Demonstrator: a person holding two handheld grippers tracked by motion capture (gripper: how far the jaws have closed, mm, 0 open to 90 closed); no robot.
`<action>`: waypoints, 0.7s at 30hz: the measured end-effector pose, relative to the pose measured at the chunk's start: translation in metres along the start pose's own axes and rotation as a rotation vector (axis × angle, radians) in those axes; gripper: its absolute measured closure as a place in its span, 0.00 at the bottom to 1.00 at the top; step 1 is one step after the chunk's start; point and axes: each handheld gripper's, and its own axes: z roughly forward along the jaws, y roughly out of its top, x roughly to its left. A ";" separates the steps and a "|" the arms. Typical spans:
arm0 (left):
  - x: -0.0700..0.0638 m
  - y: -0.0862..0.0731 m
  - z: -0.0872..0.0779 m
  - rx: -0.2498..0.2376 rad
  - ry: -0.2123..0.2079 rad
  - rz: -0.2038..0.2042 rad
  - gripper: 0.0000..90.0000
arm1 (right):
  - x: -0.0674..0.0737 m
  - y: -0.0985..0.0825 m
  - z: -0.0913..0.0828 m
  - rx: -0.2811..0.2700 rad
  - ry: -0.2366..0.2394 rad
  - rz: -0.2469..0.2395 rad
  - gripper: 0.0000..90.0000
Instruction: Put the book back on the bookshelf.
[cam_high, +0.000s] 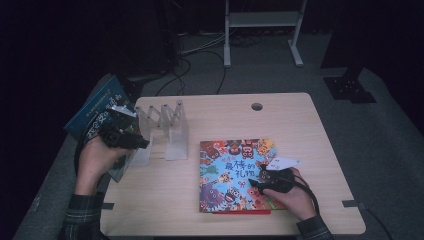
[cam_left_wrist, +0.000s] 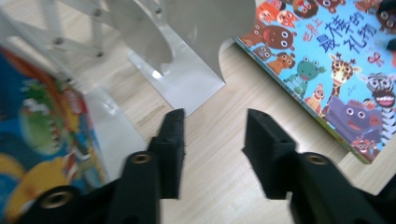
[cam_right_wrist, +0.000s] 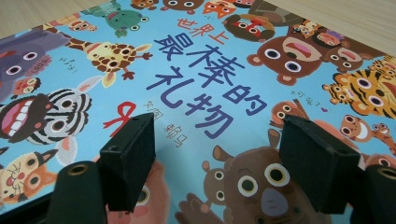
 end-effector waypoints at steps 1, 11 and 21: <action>-0.002 -0.002 0.005 -0.005 -0.006 0.007 0.58 | 0.000 0.000 0.000 0.000 0.000 0.000 0.29; -0.019 -0.017 0.048 -0.065 -0.055 0.073 0.34 | 0.001 0.000 -0.001 0.000 0.003 0.002 0.34; -0.037 -0.026 0.082 -0.005 -0.074 0.091 0.25 | -0.005 0.001 -0.004 0.011 -0.008 0.036 0.40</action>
